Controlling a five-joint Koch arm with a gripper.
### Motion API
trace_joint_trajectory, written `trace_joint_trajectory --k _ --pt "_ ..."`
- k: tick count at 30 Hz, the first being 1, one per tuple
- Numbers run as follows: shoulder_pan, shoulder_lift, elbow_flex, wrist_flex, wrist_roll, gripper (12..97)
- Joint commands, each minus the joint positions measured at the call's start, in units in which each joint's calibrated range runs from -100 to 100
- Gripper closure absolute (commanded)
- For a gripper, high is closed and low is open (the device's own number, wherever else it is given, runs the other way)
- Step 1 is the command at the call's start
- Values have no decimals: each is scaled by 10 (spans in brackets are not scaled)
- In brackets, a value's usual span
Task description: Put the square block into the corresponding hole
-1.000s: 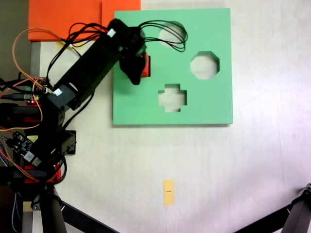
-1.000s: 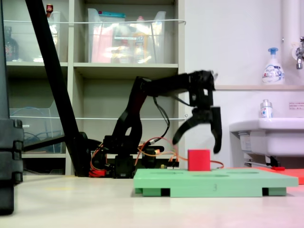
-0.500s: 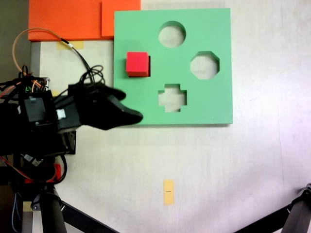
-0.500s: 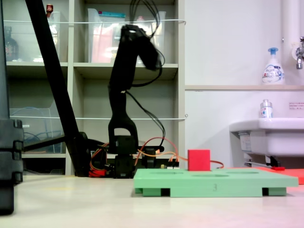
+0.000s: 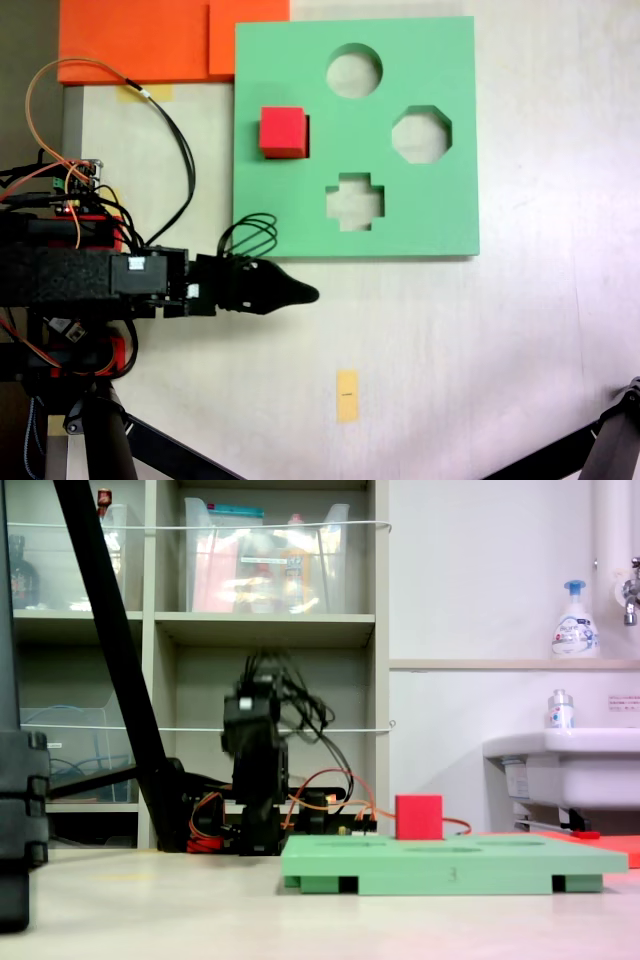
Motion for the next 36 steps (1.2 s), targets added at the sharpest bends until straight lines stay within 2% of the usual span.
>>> trace_joint_trajectory --k 1,5,7,17,36 --pt "5 -12 -75 141 -5 507" --pt "6 -12 -321 377 -6 510" --pt "11 -12 -357 426 -5 526" --pt "16 -12 -357 299 -5 597" --pt "16 -12 -357 300 -4 596"
